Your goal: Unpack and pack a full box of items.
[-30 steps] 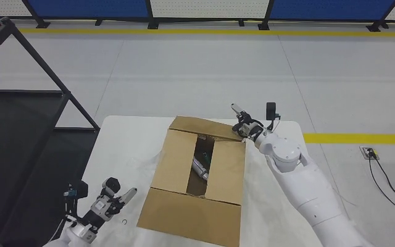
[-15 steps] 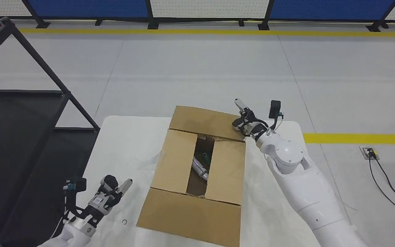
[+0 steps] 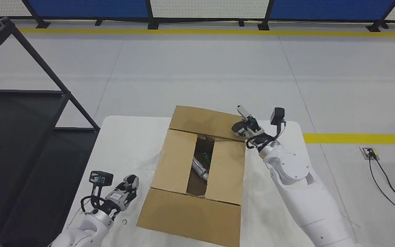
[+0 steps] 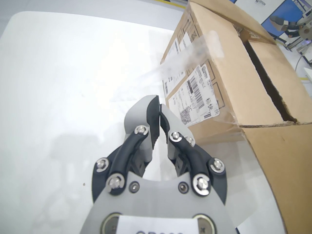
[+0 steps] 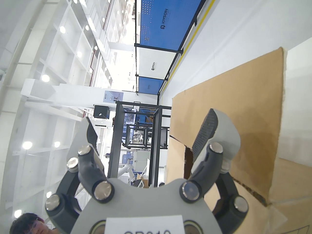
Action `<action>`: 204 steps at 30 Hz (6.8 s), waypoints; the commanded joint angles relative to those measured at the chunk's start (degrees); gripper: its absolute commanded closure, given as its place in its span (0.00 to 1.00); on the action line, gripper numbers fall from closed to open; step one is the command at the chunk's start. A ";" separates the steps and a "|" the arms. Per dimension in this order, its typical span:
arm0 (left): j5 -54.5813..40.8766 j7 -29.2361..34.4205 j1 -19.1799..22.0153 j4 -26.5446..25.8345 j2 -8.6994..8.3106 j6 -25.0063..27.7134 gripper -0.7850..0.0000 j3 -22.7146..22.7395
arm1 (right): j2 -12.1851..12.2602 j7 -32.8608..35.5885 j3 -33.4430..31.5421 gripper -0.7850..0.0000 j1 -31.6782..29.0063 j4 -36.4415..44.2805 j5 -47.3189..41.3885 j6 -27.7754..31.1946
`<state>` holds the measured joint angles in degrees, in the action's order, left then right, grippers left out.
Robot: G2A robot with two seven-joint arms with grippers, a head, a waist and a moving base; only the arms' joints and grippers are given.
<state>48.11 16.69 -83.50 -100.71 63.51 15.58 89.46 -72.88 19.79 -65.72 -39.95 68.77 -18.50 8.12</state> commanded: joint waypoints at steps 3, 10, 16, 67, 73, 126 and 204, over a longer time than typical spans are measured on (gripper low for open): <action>1.41 0.37 0.84 0.48 0.08 0.35 1.00 -1.62 | 0.27 4.12 -0.96 0.00 -1.15 0.79 -0.59 0.30; 2.77 0.90 1.50 0.41 0.15 1.36 1.00 -3.25 | 0.35 11.34 -0.84 0.00 -0.67 0.11 -1.04 -0.41; 3.89 1.05 1.45 -0.22 0.18 2.53 1.00 -4.49 | 0.16 16.71 1.57 0.00 1.71 -0.78 2.40 -3.30; -7.29 -4.47 -5.96 -3.59 -0.27 1.48 0.00 7.48 | -5.86 35.58 18.13 0.00 16.29 -15.77 4.38 -4.72; -6.88 -4.62 -6.23 -3.89 -0.25 1.59 0.00 7.56 | -6.76 36.66 18.54 0.00 17.68 -17.38 2.90 -2.29; -4.66 -4.78 -5.71 -5.49 -0.04 -0.16 0.00 7.70 | -14.50 22.65 24.60 0.00 23.76 -16.26 2.11 0.40; -8.85 -2.57 -7.99 -8.92 0.30 -1.93 0.00 9.17 | -22.71 27.02 17.88 0.00 27.03 -33.56 1.70 17.43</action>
<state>38.73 13.97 -91.63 -110.12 63.82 13.95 98.71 -95.98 46.70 -47.17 -12.46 34.44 -17.11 25.40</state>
